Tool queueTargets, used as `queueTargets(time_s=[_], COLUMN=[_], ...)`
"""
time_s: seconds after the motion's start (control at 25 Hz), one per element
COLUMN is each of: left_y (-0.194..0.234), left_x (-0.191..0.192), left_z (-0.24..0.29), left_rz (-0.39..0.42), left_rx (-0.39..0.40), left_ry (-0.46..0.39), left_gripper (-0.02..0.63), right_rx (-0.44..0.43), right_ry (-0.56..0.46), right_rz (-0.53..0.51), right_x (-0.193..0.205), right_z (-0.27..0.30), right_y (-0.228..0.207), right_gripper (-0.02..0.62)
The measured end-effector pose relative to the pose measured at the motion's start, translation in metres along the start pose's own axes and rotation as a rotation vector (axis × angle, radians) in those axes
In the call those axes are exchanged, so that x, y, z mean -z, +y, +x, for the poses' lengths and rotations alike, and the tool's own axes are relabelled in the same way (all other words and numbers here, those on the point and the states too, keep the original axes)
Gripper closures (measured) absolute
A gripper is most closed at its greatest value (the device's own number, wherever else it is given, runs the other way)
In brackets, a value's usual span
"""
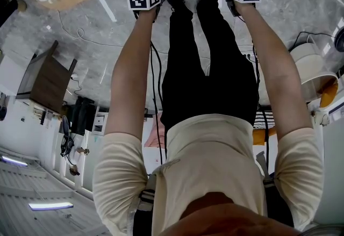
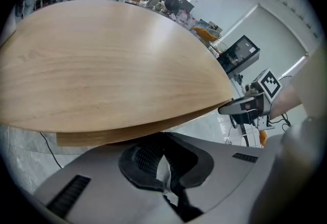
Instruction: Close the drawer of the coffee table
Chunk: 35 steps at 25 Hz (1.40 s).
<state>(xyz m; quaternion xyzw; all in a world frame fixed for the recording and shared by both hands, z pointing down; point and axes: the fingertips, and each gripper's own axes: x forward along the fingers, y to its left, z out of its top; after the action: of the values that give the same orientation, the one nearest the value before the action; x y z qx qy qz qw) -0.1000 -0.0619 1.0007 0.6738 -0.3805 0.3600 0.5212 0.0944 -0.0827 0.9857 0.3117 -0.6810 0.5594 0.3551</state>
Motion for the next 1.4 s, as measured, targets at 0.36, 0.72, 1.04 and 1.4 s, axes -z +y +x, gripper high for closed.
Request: queueTargets(time_s=[0.36,0.72,1.04,1.4], left_y=[0.002,-0.032,-0.080,-0.136], left_x=[-0.005,-0.005,0.022,0.019], left_z=[-0.002,-0.009,-0.051,-0.156], left_rz=[-0.019,0.009,0.072,0.211], left_rx=[0.009,0.067,0.108,0.133], left_ry=[-0.013,-0.084,-0.040,-0.061], left_gripper=[0.601,0.601,0.601,0.601], right_rx=[-0.017,0.029,0.089,0.028], right_ry=[-0.009,-0.053,-0.105,-0.196], right_rz=[-0.012,0.017,0.103,0.159], right_x=[-0.004,0.010,0.047,0.077], right_z=[0.001,-0.024,-0.086,-0.170], right_y=[0.004,-0.014,-0.011,0.071], right_gripper=[0.600,0.600,0.600,0.600])
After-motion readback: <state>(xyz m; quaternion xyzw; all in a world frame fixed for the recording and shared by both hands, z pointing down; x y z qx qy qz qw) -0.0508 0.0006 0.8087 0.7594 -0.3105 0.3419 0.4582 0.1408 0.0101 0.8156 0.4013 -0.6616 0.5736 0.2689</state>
